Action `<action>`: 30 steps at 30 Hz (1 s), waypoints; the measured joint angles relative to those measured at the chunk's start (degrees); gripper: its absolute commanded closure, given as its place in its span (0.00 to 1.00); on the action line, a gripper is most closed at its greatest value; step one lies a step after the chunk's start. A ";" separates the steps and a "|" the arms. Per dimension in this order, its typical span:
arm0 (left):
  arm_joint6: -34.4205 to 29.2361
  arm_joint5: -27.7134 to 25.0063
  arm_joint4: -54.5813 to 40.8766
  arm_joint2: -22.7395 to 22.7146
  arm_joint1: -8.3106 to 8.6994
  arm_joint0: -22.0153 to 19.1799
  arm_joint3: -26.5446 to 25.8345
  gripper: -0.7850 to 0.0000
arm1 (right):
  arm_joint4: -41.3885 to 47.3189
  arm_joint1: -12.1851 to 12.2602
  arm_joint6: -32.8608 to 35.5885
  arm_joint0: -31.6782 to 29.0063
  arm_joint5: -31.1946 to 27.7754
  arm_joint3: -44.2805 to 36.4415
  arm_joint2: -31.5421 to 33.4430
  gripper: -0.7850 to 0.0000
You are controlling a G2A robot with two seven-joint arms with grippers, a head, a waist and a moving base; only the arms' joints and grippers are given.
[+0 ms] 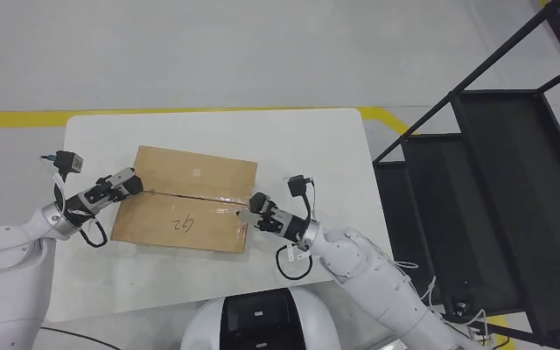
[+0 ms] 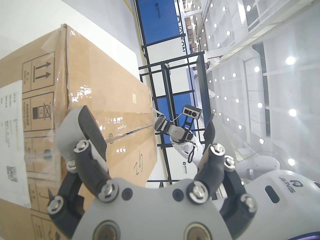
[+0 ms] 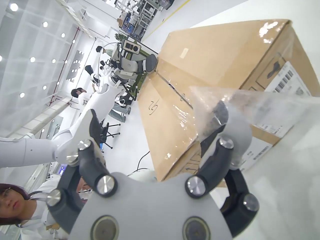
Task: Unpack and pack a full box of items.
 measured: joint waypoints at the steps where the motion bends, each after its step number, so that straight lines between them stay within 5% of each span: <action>1: 0.00 0.00 0.00 0.00 0.00 0.00 0.00 0.00 | -0.05 -0.11 0.05 0.30 0.16 -0.08 -0.31 0.00; 30: 0.00 0.00 0.00 0.00 0.00 0.00 0.00 0.00 | -1.15 -2.83 5.99 8.85 6.68 2.46 -7.10 0.00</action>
